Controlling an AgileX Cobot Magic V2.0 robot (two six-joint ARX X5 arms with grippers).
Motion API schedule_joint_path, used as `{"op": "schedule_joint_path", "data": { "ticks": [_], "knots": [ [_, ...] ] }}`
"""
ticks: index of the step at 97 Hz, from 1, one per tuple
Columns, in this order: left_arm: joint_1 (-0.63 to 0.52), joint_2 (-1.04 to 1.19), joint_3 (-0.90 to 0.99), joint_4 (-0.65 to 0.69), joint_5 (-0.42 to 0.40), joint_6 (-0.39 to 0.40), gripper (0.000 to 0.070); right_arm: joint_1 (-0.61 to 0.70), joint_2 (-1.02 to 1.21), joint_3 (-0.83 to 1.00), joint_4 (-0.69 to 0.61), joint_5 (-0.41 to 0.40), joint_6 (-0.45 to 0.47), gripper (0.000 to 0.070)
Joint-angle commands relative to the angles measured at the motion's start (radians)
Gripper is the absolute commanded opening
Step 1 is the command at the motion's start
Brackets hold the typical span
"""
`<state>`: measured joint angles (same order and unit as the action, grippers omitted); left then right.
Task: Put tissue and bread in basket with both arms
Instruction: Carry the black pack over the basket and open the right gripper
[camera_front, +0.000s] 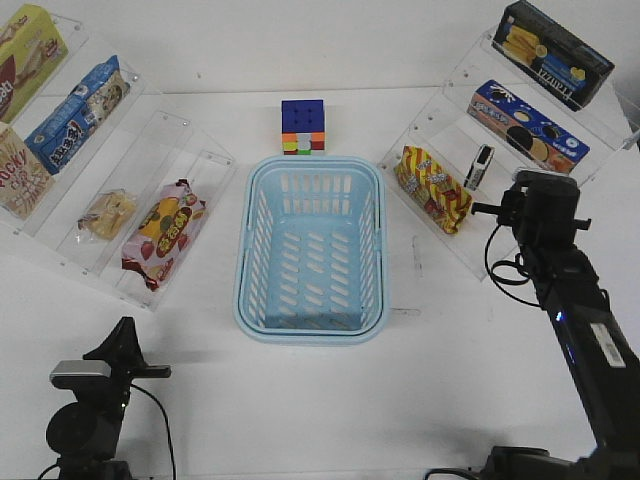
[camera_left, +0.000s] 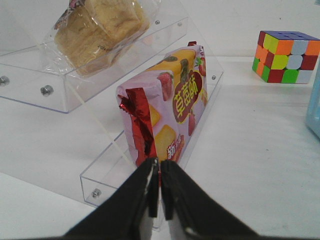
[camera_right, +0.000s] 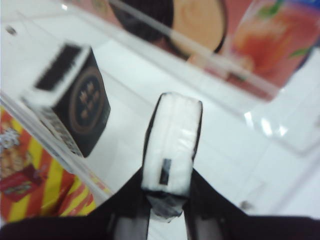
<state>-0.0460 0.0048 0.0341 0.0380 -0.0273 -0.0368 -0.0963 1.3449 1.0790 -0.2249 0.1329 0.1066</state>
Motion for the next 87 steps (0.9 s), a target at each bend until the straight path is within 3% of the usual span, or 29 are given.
{"op": "schedule_joint_path", "data": {
  "ticks": [1,18,29,50,54,62,66,87],
  "knots": [
    [0.002,-0.002,-0.02,0.013,0.0,-0.002,0.0001,0.011,-0.077,0.037,0.012,-0.064,-0.002,0.0],
    [0.002,-0.002,-0.02,0.013,0.0,-0.002,0.0001,0.077,-0.216,0.037,0.011,-0.498,0.058,0.0],
    [0.002,-0.002,-0.02,0.013,0.0,-0.002,0.0001,0.204,-0.224,0.037,0.006,-0.642,0.053,0.0],
    [0.002,-0.002,-0.02,0.013,0.0,-0.002,0.0001,0.502,-0.122,0.037,-0.014,-0.575,-0.038,0.0018],
    [0.002,-0.002,-0.02,0.013,0.0,-0.002,0.0001,0.536,-0.095,0.037,-0.008,-0.562,-0.051,0.0087],
    [0.002,-0.002,-0.02,0.013,0.0,-0.002,0.0001,0.582,-0.052,0.037,-0.004,-0.518,-0.056,0.0301],
    [0.002,-0.002,-0.02,0.013,0.0,-0.002,0.0001,0.597,-0.038,0.037,-0.003,-0.497,-0.056,0.0367],
    [0.002,-0.002,-0.02,0.013,0.0,-0.002,0.0001,0.579,-0.078,0.06,0.02,-0.451,-0.056,0.0363]
  ]
}}
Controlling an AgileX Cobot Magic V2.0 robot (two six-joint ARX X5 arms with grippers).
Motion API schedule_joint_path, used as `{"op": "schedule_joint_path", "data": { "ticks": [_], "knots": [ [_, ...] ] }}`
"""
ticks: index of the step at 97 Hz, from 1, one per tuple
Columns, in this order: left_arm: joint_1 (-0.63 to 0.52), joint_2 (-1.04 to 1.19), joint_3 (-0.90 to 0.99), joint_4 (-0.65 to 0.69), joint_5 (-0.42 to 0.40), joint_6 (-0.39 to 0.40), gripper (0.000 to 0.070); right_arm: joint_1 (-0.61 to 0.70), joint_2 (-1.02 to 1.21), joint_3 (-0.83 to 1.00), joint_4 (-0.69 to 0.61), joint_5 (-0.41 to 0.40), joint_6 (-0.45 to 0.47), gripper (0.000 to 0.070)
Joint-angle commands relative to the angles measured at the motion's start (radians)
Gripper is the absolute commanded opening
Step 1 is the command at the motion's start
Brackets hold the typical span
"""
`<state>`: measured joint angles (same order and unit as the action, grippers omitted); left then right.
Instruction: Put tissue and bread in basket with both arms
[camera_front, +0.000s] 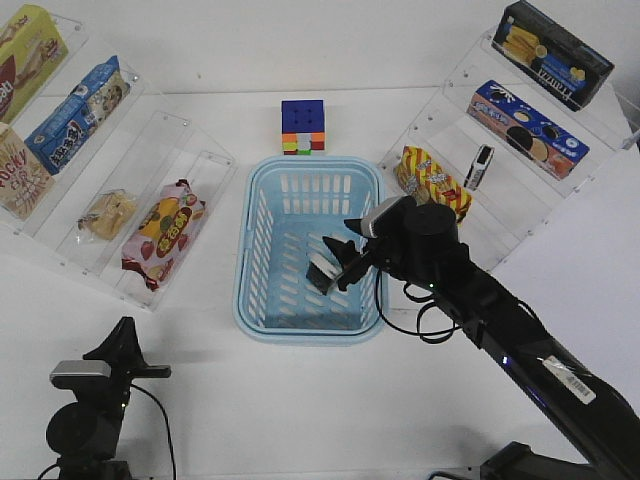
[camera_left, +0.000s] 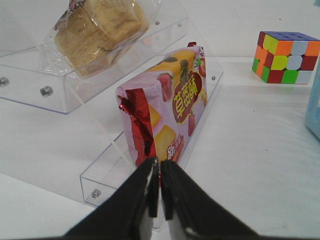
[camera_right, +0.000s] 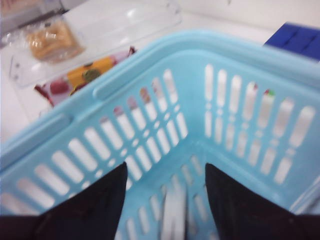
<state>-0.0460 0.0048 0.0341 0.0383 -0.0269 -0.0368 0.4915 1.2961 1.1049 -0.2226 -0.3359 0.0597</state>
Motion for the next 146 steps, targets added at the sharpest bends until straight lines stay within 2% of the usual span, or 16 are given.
{"op": "schedule_joint_path", "data": {
  "ticks": [1,8,18,31,41,49,60,68,87,104,124,125,126,129,130,146],
  "knots": [
    [0.002,-0.002,-0.02,0.013,0.0,-0.002,0.0001,-0.014,-0.034,0.036,0.018,0.025,-0.008,0.0356],
    [0.002,-0.002,-0.02,0.012,0.0,-0.002,0.0001,-0.051,-0.084,0.053,0.017,0.085,-0.007,0.0257],
    [0.002,-0.002,-0.02,0.012,0.0,-0.002,0.0001,-0.098,-0.155,0.056,0.013,0.168,0.013,0.0],
    [0.002,-0.002,-0.02,0.016,0.001,-0.01,0.0001,-0.142,-0.246,0.022,-0.039,0.261,0.016,0.0],
    [0.002,-0.002,-0.02,0.017,0.001,-0.044,0.0001,-0.159,-0.355,-0.105,0.047,0.284,0.01,0.0],
    [0.002,-0.002,-0.019,0.017,0.001,-0.123,0.0001,-0.159,-0.47,-0.258,0.175,0.283,0.01,0.0],
    [0.001,-0.002,-0.018,0.017,0.002,-0.318,0.0001,-0.159,-0.604,-0.463,0.35,0.285,0.014,0.0],
    [0.001,-0.002,-0.008,0.019,0.002,-0.448,0.0001,-0.159,-0.652,-0.549,0.406,0.286,0.027,0.0],
    [0.002,0.034,0.145,-0.068,0.038,-0.466,0.0001,-0.159,-0.669,-0.561,0.383,0.286,0.045,0.0],
    [0.002,0.256,0.396,-0.232,0.028,-0.274,0.0001,-0.159,-0.654,-0.561,0.401,0.286,0.049,0.0],
    [0.003,0.613,0.654,-0.338,-0.038,0.095,0.0016,-0.159,-0.653,-0.561,0.397,0.285,0.048,0.0],
    [0.003,0.629,0.665,-0.342,-0.038,0.108,0.0028,-0.159,-0.653,-0.561,0.396,0.285,0.048,0.0],
    [0.003,0.835,0.812,-0.379,-0.05,0.209,0.0495,-0.159,-0.653,-0.561,0.379,0.285,0.048,0.0],
    [0.003,0.866,0.835,-0.383,-0.056,0.223,0.0544,-0.159,-0.653,-0.561,0.378,0.285,0.048,0.0],
    [0.003,1.011,0.946,-0.401,-0.07,0.324,0.057,-0.159,-0.653,-0.561,0.371,0.285,0.048,0.0],
    [0.002,1.16,1.054,-0.402,-0.15,0.451,0.0569,-0.159,-0.653,-0.561,0.369,0.285,0.048,0.0]
  ]
}}
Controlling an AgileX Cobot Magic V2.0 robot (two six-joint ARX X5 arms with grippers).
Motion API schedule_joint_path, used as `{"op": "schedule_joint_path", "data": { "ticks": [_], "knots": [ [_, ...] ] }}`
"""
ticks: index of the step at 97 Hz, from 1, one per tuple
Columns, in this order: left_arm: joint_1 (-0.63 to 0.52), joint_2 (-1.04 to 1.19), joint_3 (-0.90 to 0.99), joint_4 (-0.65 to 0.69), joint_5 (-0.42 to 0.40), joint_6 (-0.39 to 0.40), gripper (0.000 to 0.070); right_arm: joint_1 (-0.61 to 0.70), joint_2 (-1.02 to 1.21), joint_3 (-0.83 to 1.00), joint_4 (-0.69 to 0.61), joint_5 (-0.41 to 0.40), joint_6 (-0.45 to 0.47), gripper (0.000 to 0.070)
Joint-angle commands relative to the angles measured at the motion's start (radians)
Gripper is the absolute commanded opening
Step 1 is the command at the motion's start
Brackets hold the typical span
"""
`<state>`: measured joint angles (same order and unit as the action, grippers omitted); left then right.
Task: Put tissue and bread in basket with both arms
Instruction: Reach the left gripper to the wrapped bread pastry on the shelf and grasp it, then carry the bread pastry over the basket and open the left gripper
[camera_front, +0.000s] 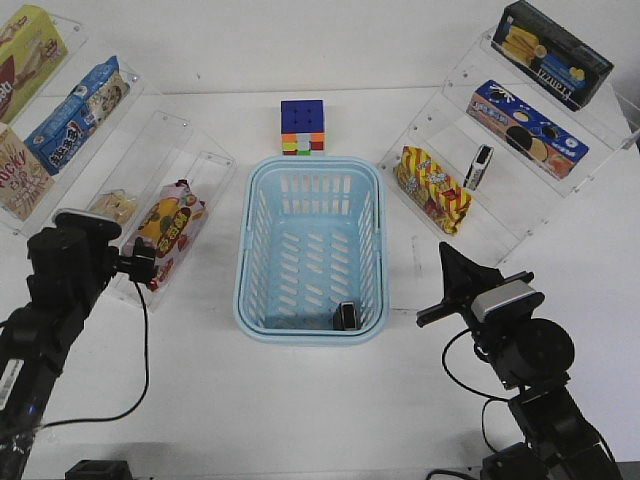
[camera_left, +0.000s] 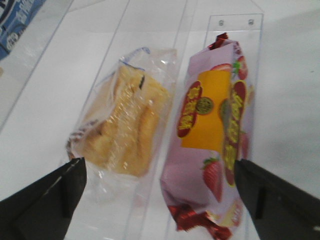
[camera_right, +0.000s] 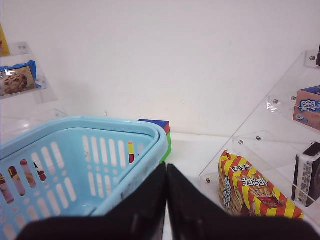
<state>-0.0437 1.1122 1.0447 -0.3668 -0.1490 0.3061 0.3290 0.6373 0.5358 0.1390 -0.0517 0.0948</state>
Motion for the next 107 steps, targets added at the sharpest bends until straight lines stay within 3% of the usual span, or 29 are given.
{"op": "schedule_joint_path", "data": {
  "ticks": [1,20,32,37,48,55,92,100,107],
  "knots": [
    [0.0,0.062,0.048,0.004,-0.031,0.114,0.0569,0.003,0.005,0.008,0.006,0.001,0.013,0.0],
    [0.0,0.206,0.117,0.018,-0.148,0.182,0.0569,0.003,0.005,0.008,-0.007,0.0,0.013,0.0],
    [0.001,0.256,0.128,0.043,-0.158,0.183,0.0554,0.003,0.006,0.008,-0.026,0.001,0.013,0.0],
    [0.005,0.27,0.128,0.06,-0.158,0.183,0.0481,0.003,0.006,0.008,-0.029,0.001,0.013,0.0],
    [0.005,0.28,0.128,0.075,-0.163,0.183,0.0231,0.003,0.005,0.008,-0.028,0.0,0.013,0.0],
    [0.005,0.28,0.128,0.082,-0.163,0.183,0.0153,0.003,0.005,0.008,-0.029,0.001,0.013,0.0],
    [-0.04,0.201,0.212,0.045,-0.153,0.156,0.0151,0.003,0.005,0.008,-0.029,0.001,0.013,0.0],
    [-0.071,0.161,0.267,0.022,-0.093,0.115,0.0151,0.003,0.005,0.008,-0.028,0.001,0.013,0.0],
    [-0.096,0.125,0.305,0.015,0.026,0.044,0.0151,0.003,0.005,0.008,-0.028,0.001,0.013,0.0]
  ]
}}
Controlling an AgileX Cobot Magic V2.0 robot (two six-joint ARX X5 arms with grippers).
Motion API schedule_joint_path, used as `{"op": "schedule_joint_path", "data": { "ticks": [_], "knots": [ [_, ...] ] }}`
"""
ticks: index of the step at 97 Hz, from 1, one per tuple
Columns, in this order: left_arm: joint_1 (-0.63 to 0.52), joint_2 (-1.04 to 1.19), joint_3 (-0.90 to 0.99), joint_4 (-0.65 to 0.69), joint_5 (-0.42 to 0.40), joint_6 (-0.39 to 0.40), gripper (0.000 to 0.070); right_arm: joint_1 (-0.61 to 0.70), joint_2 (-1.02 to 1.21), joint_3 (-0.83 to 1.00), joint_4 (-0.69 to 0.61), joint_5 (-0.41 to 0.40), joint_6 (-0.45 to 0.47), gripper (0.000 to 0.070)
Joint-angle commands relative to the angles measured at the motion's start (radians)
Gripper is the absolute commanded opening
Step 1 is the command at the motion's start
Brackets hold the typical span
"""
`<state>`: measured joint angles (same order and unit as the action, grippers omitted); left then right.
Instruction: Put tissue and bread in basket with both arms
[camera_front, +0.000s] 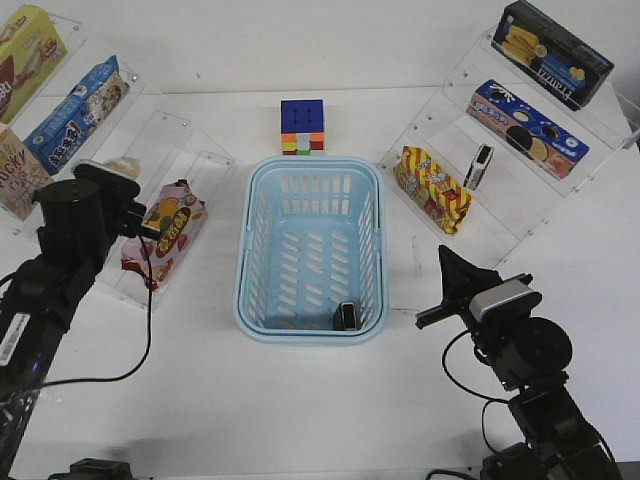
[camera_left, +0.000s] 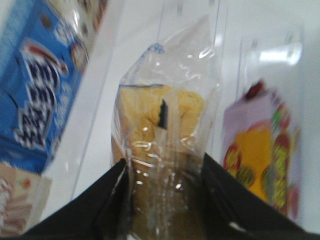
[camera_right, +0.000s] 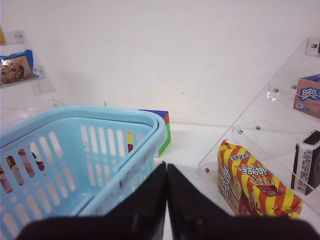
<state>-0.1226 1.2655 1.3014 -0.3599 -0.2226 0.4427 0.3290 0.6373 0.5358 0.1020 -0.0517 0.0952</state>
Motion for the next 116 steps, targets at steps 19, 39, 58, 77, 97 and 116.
{"op": "schedule_joint_path", "data": {
  "ticks": [19,39,58,77,97,116],
  "knots": [
    [-0.119,-0.068,0.068,0.027,0.566,-0.316,0.0152,0.003,0.005,0.008,0.009,0.001,0.013,0.0],
    [-0.364,0.075,0.068,0.016,0.617,-0.33,0.0223,0.003,0.005,0.008,0.009,0.001,0.013,0.0],
    [-0.406,0.114,0.07,0.016,0.616,-0.323,0.0509,0.003,0.005,0.008,0.008,0.003,0.011,0.0],
    [-0.368,0.054,0.144,-0.045,0.494,-0.321,0.0439,0.003,-0.016,0.008,-0.005,0.065,0.009,0.0],
    [-0.309,-0.091,0.177,-0.143,0.222,-0.332,0.0,0.003,-0.075,0.008,-0.027,0.117,0.008,0.0],
    [-0.209,-0.229,0.122,-0.282,0.114,-0.399,0.0,0.003,-0.089,0.008,-0.046,0.131,0.009,0.0]
  ]
}}
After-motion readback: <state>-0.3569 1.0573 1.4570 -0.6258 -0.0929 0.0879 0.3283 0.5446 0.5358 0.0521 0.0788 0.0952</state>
